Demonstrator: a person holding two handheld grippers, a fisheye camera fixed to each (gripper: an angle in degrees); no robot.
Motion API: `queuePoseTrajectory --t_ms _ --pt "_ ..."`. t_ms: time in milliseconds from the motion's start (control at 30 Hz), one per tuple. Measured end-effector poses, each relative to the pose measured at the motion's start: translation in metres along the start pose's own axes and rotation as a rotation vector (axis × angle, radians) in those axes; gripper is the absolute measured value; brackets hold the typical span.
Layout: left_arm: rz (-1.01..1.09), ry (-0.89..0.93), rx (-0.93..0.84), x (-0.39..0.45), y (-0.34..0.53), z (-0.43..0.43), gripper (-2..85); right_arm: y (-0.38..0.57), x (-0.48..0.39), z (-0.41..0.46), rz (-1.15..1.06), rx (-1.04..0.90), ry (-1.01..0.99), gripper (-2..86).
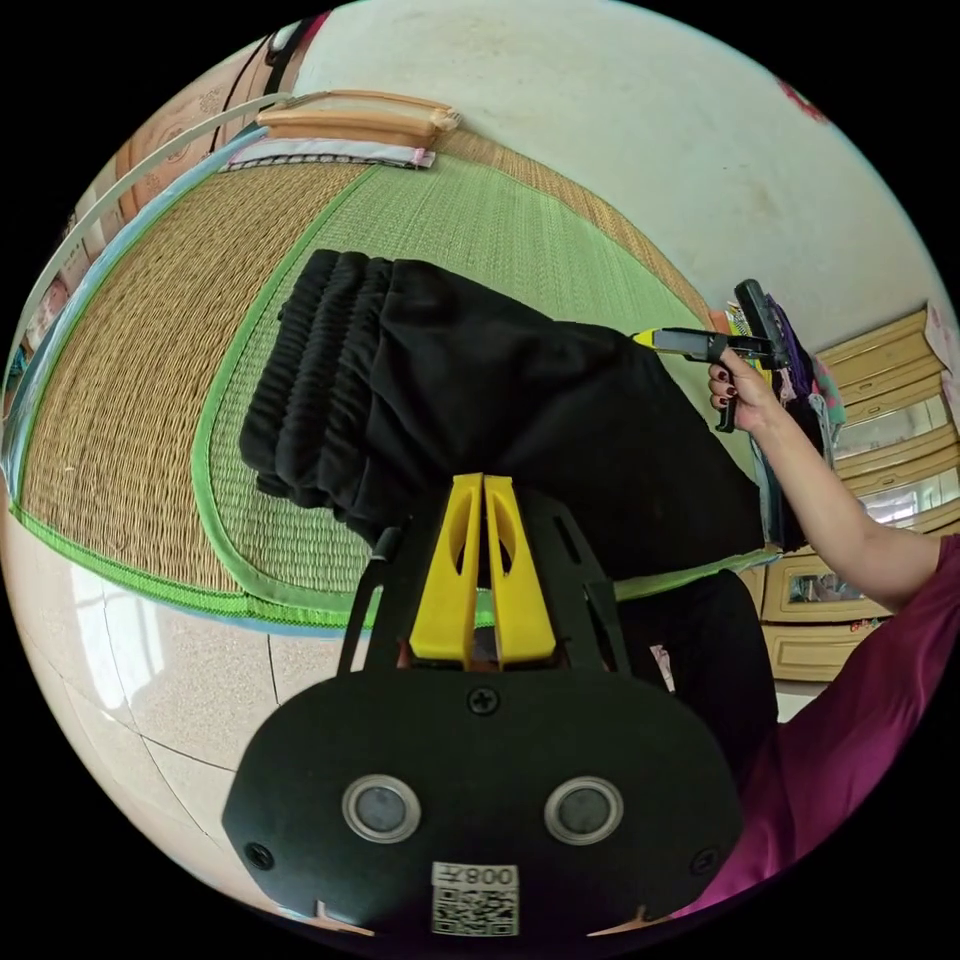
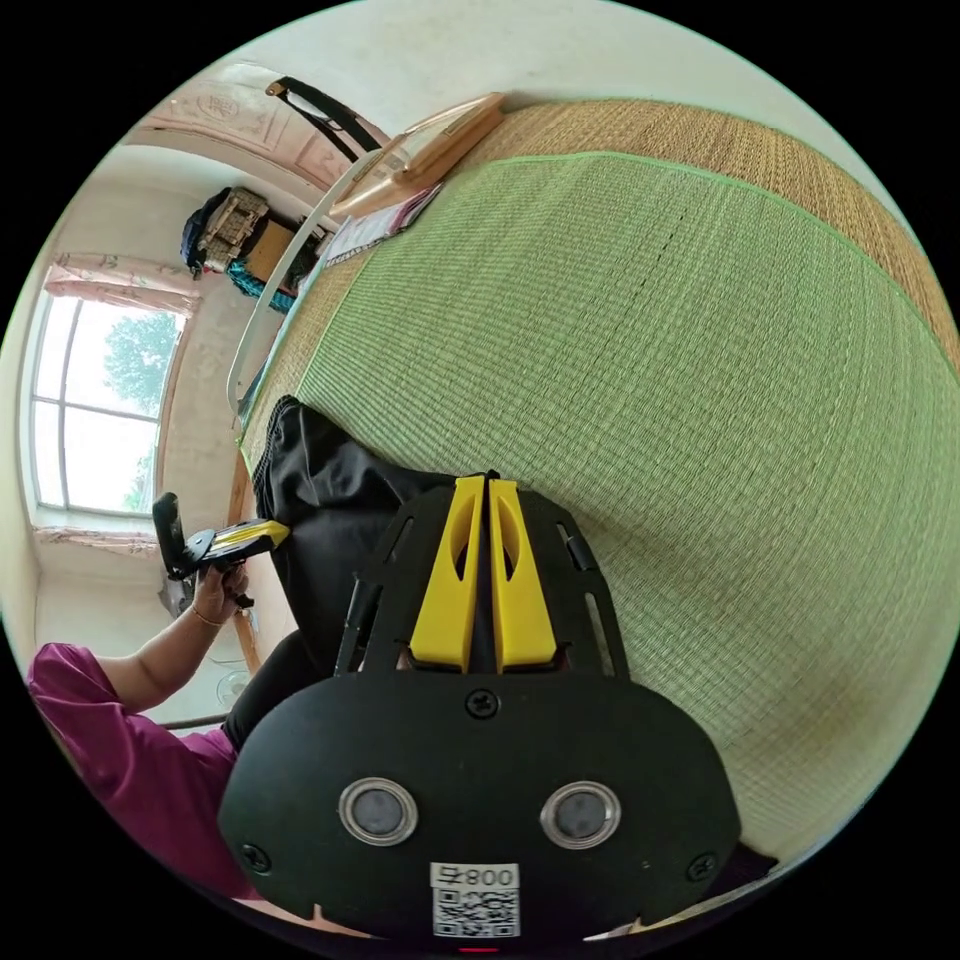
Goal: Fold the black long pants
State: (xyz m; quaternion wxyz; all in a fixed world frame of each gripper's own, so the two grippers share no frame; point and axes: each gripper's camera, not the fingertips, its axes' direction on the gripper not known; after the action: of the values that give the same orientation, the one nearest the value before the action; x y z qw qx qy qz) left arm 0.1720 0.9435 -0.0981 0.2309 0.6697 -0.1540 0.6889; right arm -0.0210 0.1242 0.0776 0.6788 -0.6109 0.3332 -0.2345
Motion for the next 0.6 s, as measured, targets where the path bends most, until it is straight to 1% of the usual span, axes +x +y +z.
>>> queuePoseTrajectory --t_ms 133,233,367,433,500,600 --pt "-0.016 -0.034 0.05 0.002 0.005 -0.027 1.1 -0.001 0.01 0.006 0.016 0.0 -0.013 0.4" --pt "-0.015 -0.116 0.127 0.001 0.001 -0.058 2.9 0.002 0.017 0.006 0.034 0.012 -0.037 0.4" --pt "-0.097 -0.153 0.182 -0.029 -0.012 -0.083 4.5 0.005 0.02 0.006 0.043 0.021 -0.036 0.4" --pt "-0.125 -0.16 0.165 -0.043 -0.015 -0.082 3.8 0.007 0.022 0.005 0.049 0.021 -0.037 0.4" --pt "-0.113 -0.19 0.105 -0.05 -0.013 -0.07 2.7 0.008 0.023 0.004 0.048 0.016 -0.036 0.4" --pt "-0.11 -0.198 0.114 -0.046 -0.007 -0.07 1.7 0.009 0.022 -0.003 0.018 0.015 -0.019 0.4"
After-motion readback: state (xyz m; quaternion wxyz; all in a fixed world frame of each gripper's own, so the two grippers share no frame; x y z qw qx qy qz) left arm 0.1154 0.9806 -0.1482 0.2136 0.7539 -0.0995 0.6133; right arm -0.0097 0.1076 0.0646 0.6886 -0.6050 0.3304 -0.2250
